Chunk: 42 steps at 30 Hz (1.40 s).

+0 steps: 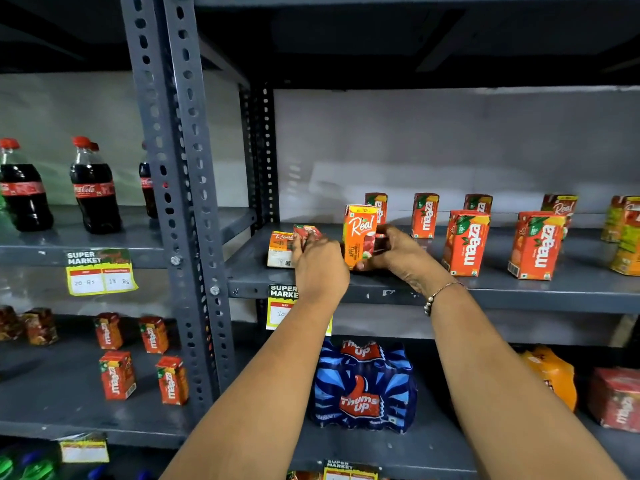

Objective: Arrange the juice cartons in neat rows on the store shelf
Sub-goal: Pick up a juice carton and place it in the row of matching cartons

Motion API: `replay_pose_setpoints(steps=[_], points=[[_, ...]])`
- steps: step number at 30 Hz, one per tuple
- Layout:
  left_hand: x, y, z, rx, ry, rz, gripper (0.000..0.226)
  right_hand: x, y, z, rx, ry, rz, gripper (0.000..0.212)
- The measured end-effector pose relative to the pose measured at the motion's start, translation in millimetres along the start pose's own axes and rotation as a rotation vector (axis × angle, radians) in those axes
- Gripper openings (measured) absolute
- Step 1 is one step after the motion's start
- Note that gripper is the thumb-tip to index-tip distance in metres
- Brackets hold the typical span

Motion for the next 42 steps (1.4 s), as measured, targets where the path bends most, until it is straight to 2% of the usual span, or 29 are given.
replay_pose_setpoints(steps=[4, 7, 13, 15, 19, 21, 23, 26, 31, 34, 38, 42], points=[[2.1, 5.4, -0.2, 0.036, 0.023, 0.045, 0.021, 1.2, 1.7, -1.5, -0.129, 0.007, -0.022, 0.059], [4.5, 11.7, 1.2, 0.054, 0.037, 0.073, 0.027, 2.6, -1.3, -2.0, -0.146, 0.014, -0.062, 0.06], [5.6, 14.0, 0.1, 0.062, 0.035, 0.083, 0.026, -3.3, -6.6, 2.6, -0.149, -0.009, -0.121, 0.043], [5.8, 17.2, -0.9, 0.07, 0.024, 0.105, 0.028, -10.4, -15.8, 3.9, -0.145, -0.02, -0.175, 0.044], [-5.0, 15.5, -17.1, 0.083, 0.049, 0.116, 0.033, -40.6, -48.3, 19.4, -0.028, -0.053, -0.273, 0.043], [-18.7, 17.0, -28.8, 0.079, 0.098, 0.131, 0.033, -64.7, -69.8, 29.5, 0.06, -0.085, -0.267, 0.038], [-27.9, 12.2, -33.2, 0.126, 0.167, 0.078, 0.045, -92.4, -93.1, 38.4, 0.122, -0.131, -0.253, 0.034], [-29.7, 12.8, -33.6, 0.086, 0.125, 0.066, 0.046, -146.6, -159.3, 33.4, 0.137, -0.179, -0.269, 0.033], [-37.0, 31.7, -56.8, 0.135, -0.064, 0.129, 0.043, -216.0, -318.2, -10.1, 0.046, -0.162, -0.372, 0.028], [-62.9, 49.2, -121.6, 0.156, -0.111, 0.123, 0.039, -234.0, -407.9, -49.7, -0.003, -0.111, -0.45, 0.028], [-102.1, 46.2, -233.0, 0.113, -0.047, -0.017, 0.043, -234.4, -507.7, -100.5, -0.053, -0.034, -0.534, 0.03], [-102.9, 74.6, -310.3, 0.083, 0.07, -0.004, 0.055, -217.0, -577.4, -145.1, -0.072, 0.071, -0.591, 0.03]])
Point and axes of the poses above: each hand's wrist, its own x-axis towards the middle knuckle, its own y-axis out of the palm, z = x × y, the point moved 10 cm from there along x, towards the middle knuckle
